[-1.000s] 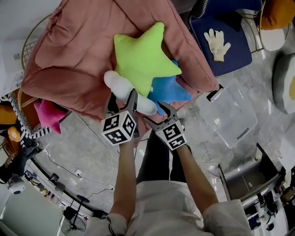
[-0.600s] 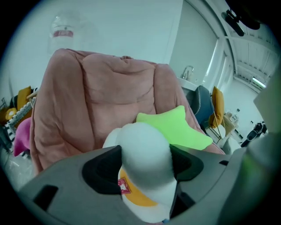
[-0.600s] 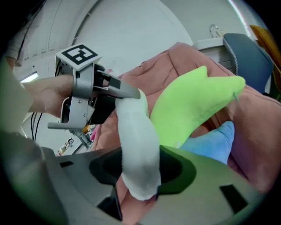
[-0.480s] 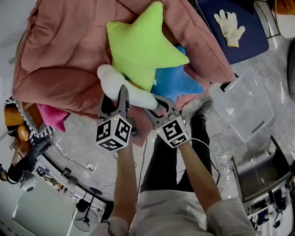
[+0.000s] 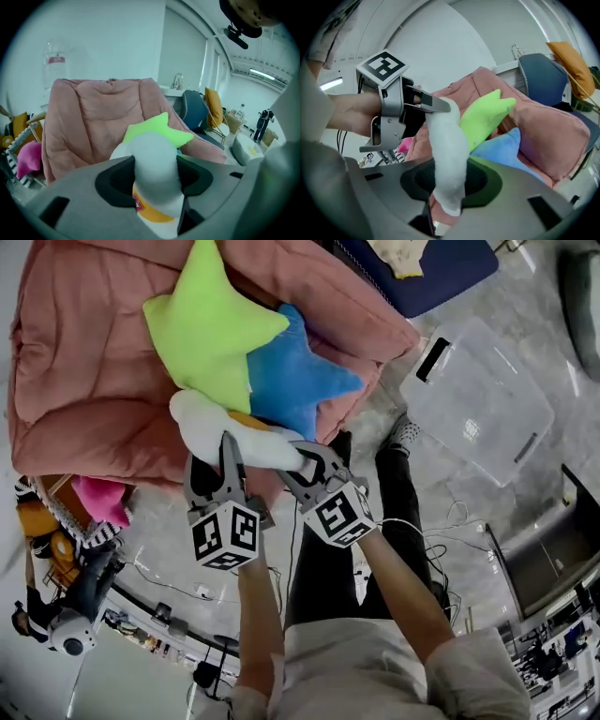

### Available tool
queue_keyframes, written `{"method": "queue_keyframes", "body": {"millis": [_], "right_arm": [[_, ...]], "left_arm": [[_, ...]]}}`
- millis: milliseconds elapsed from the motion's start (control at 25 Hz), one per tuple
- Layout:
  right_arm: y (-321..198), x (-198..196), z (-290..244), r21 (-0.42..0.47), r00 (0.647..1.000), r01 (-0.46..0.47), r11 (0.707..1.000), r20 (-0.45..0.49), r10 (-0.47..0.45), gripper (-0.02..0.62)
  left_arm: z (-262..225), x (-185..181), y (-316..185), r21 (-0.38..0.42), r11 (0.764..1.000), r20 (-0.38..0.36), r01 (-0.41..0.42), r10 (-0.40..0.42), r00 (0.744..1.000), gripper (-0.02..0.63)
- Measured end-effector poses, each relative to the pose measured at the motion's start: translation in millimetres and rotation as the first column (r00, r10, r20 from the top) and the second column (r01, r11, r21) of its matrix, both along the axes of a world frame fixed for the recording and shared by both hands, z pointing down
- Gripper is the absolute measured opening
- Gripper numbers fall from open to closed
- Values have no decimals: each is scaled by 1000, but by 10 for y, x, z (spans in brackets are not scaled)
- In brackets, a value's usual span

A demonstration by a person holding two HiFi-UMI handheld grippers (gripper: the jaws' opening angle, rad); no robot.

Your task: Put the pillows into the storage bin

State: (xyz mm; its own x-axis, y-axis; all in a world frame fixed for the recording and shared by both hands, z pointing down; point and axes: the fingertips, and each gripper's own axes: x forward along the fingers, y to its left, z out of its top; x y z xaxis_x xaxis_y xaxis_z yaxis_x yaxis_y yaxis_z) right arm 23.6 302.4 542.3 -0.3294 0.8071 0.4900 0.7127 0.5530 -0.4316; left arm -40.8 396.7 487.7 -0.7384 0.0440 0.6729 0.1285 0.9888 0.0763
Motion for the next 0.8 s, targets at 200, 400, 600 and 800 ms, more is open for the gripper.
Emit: {"method": "queue_keyframes", "body": {"millis": [200, 400, 600, 800], "right_arm": [[-583, 245, -36, 30, 1000, -5, 1000, 4, 5, 118], [-1289, 464, -39, 50, 997, -79, 996, -8, 80, 120], [-2138, 771, -124, 8, 974, -219, 976, -57, 219, 120], [-3005, 921, -35, 31, 922, -382, 924, -63, 383, 121]], "left_arm": [[65, 215, -544, 68, 998, -28, -18, 20, 999, 235], [138, 306, -1303, 125, 985, -38, -117, 123, 992, 235], [163, 380, -2265, 152, 953, -21, -261, 267, 963, 235], [278, 445, -3252, 207, 893, -16, -399, 411, 912, 235]]}}
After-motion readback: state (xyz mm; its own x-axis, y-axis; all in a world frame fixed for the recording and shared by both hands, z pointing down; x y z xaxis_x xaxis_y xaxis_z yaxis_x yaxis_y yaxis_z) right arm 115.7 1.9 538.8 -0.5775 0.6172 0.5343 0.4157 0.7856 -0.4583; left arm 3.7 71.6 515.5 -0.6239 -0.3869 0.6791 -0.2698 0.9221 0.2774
